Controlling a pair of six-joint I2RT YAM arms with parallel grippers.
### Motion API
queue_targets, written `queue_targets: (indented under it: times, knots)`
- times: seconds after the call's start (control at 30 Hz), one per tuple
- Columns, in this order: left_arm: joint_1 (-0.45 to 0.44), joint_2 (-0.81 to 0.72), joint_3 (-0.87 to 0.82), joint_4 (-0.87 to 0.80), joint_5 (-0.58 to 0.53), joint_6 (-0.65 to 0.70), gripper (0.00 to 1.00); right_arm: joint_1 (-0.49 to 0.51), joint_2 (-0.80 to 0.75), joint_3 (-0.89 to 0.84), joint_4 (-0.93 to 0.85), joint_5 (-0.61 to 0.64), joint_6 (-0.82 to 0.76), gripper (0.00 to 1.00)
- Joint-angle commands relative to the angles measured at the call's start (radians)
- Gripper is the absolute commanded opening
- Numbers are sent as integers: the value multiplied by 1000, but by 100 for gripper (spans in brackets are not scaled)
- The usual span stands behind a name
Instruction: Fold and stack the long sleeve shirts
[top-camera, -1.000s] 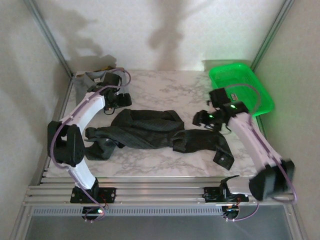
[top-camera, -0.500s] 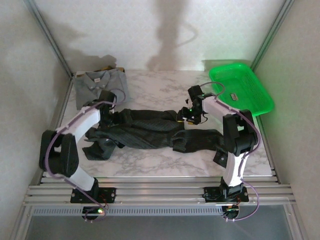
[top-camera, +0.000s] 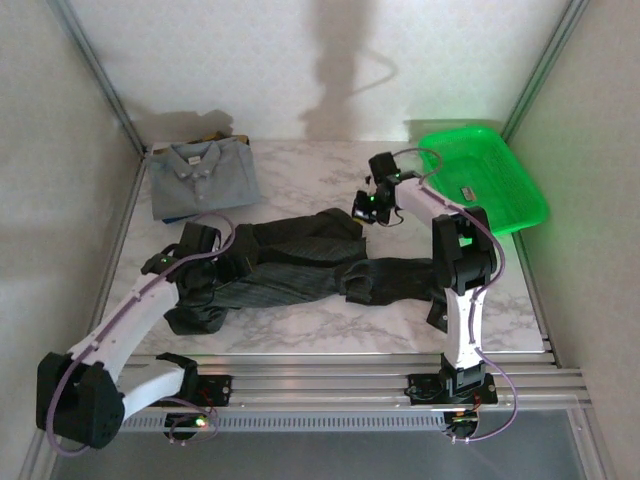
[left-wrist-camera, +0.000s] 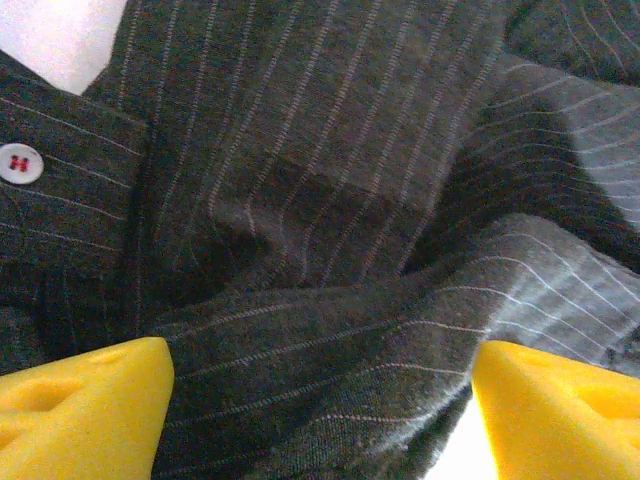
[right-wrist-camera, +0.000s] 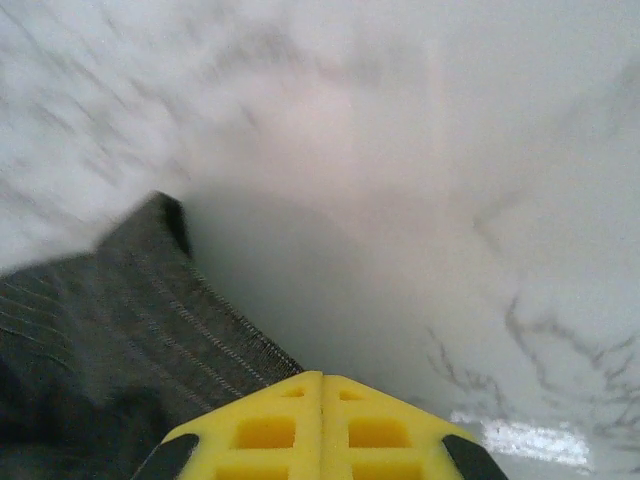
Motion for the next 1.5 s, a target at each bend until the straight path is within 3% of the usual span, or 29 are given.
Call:
queue_targets:
  times: [0.0,0.3,0.4,0.43,0.5,0.57,0.73,0.9,1.1,1.33,1.4,1.47]
  knots:
    - [-27,-76,-35,39,26,-47,79,-83,-78,85,57,43,106,0]
    - [-99,-64,-30,139,49,-18,80,-264,-171,125,122,93,181,0]
    - [-138,-39,-14,163,52,2,80,-296,-126,223,10,85,159,0]
    - [-147,-27,-5,164,41,3,80,-302,-111,254,-43,95,153,3]
    - [-150,0,21,161,0,-9,84,-308,-98,268,-111,88,132,34]
    - [-149,52,73,145,-44,-21,89,-303,-124,230,-134,88,93,49]
    - [-143,267,328,87,-92,-1,91,-279,-280,95,-224,157,-41,62]
    - [-115,457,510,84,-35,20,92,-220,-387,-43,-368,159,-139,63]
    - [-101,707,626,76,142,14,86,-111,-463,-283,-298,166,-87,63]
    - [-147,773,607,37,169,50,81,-60,-431,-313,-256,214,-64,63]
    - [-177,771,552,40,165,64,70,-43,-396,-272,-239,186,-69,63]
    - [-186,744,485,52,135,61,48,-9,-359,-224,-201,144,-77,63]
